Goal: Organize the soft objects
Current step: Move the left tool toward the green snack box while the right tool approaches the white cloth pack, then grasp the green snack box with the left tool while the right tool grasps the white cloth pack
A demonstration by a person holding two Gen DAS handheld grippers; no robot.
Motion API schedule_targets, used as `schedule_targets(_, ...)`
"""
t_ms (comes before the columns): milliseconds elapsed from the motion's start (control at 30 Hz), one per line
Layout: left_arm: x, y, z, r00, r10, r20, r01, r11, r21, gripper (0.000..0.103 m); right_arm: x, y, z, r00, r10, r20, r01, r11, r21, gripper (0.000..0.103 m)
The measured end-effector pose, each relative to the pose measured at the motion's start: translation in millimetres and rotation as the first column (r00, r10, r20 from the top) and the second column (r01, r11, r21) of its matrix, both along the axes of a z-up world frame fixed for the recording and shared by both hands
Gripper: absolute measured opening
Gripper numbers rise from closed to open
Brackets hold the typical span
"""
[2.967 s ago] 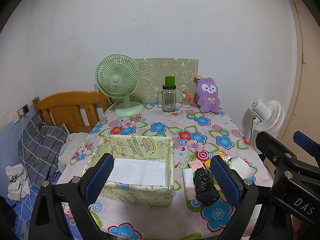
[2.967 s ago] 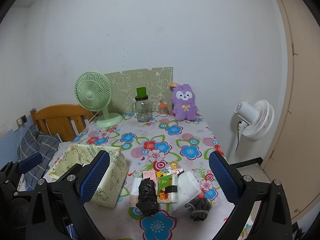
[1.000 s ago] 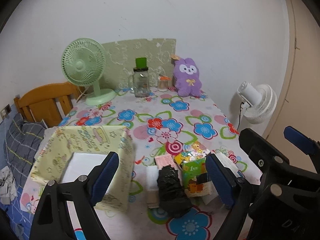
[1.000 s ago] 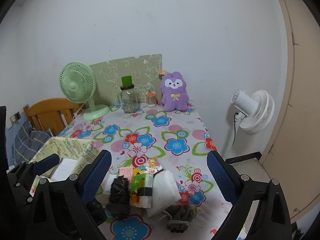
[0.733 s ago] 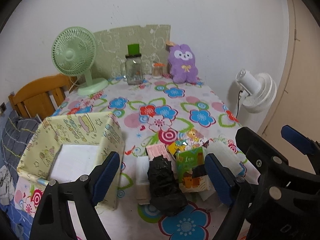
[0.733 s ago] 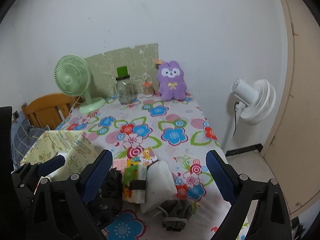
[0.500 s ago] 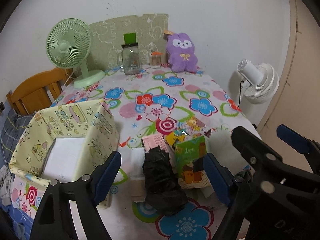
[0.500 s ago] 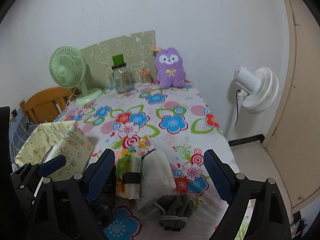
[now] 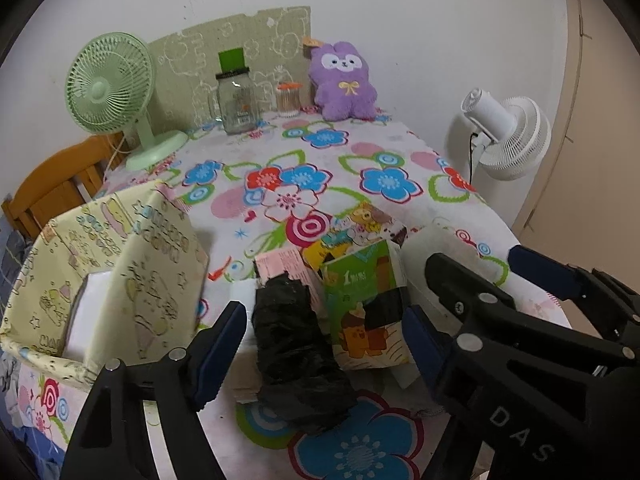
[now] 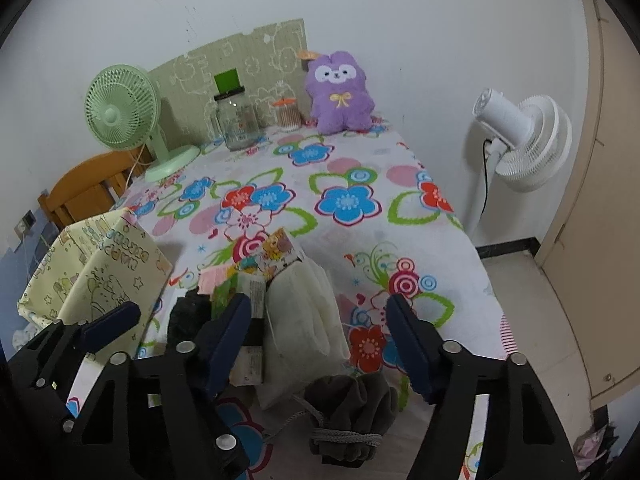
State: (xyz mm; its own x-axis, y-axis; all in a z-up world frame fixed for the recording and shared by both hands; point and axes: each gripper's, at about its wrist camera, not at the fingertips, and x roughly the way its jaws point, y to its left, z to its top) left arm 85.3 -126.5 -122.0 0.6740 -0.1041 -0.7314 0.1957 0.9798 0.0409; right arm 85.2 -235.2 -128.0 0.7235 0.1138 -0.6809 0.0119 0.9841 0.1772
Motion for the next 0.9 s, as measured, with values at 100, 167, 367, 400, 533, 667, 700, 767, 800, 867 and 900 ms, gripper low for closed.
schedule_targets(100, 1, -4, -3, 1.0, -0.011, 0.0, 0.011, 1.0, 0.008, 0.081, 4, 0, -6, 1.0, 0.012, -0.024, -0.011, 1.0, 0.019, 0.063)
schedule_targets(167, 3, -6, -5, 1.0, -0.014, -0.005, 0.014, 1.0, 0.018, 0.08, 7, 1, -9, 0.999, 0.023, -0.037, -0.022, 0.999, 0.033, 0.059)
schedule_targets(367, 11, -8, -13, 0.999, -0.027, -0.044, 0.027, 1.0, 0.004, 0.068, 14, 3, -15, 0.998, 0.024, -0.061, -0.023, 1.0, 0.019, 0.05)
schedule_targets(400, 12, -8, -14, 0.998, -0.027, -0.049, 0.028, 1.0, 0.001, 0.064, 15, 3, -16, 0.998, 0.02, -0.065, -0.019, 1.0, 0.016, 0.047)
schedule_targets(533, 17, -7, -21, 0.995, -0.038, -0.092, 0.036, 0.999, -0.027, 0.051, 18, 0, -20, 0.997, -0.005, -0.081, 0.005, 1.0, 0.0, 0.035)
schedule_targets(667, 17, -9, -21, 0.995, -0.045, -0.092, 0.042, 0.999, -0.034, 0.043, 21, -2, -22, 0.997, -0.022, -0.079, 0.021, 1.0, -0.018, 0.024)
schedule_targets(700, 17, -9, -20, 0.995, -0.045, -0.09, 0.042, 0.998, -0.035, 0.04, 21, -2, -21, 0.997, -0.026, -0.075, 0.025, 1.0, -0.018, 0.02)
schedule_targets(767, 17, -9, -20, 0.995, -0.045, -0.084, 0.043, 0.999, -0.03, 0.037, 21, -2, -20, 0.997, -0.024, -0.073, 0.023, 1.0, -0.02, 0.017)
schedule_targets(800, 17, -9, -19, 0.996, -0.045, -0.082, 0.043, 0.999, -0.028, 0.035, 21, -2, -20, 0.997, -0.022, -0.071, 0.02, 1.0, -0.021, 0.015)
schedule_targets(867, 17, -8, -18, 0.995, -0.045, -0.084, 0.042, 0.999, -0.028, 0.034, 21, 0, -17, 0.998, -0.017, -0.065, 0.015, 1.0, -0.024, 0.014)
schedule_targets(900, 17, -8, -17, 0.996, -0.045, -0.083, 0.042, 0.999, -0.028, 0.032, 21, 1, -16, 0.998, -0.014, -0.064, 0.013, 1.0, -0.025, 0.013)
